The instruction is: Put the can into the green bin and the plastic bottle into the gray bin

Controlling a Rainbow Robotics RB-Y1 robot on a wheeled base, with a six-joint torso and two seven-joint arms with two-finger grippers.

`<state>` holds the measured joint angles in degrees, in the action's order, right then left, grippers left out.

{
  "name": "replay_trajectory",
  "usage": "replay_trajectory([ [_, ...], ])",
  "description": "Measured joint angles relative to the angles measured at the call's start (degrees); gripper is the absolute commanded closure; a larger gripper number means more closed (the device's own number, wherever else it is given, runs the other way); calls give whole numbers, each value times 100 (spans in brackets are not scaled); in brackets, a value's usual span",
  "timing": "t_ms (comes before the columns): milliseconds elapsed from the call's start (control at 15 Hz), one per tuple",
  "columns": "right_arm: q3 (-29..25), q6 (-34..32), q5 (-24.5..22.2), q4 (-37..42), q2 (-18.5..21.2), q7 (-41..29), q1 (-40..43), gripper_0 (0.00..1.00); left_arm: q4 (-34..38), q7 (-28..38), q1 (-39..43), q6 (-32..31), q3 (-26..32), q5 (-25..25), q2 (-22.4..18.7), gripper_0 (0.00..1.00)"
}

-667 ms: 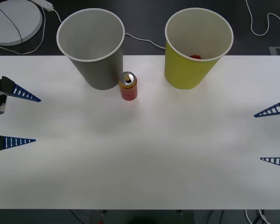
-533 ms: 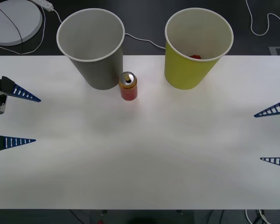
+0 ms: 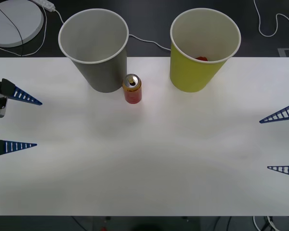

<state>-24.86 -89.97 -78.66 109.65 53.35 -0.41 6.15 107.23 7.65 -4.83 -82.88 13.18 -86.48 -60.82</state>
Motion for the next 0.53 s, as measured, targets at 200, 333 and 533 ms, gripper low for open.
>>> replay_trajectory([
  [200, 12, 211, 4, 309, 59, -142, 72, 0, 0, 0, 0, 0, 0, 0, 0, 0],
  [333, 141, 574, 0, 623, 99, -563, 242, 0, 0, 0, 0, 0, 0, 0, 0, 0],
  [533, 558, 1641, -7, 1129, 329, -1203, 669, 0, 0, 0, 0, 0, 0, 0, 0, 0],
])
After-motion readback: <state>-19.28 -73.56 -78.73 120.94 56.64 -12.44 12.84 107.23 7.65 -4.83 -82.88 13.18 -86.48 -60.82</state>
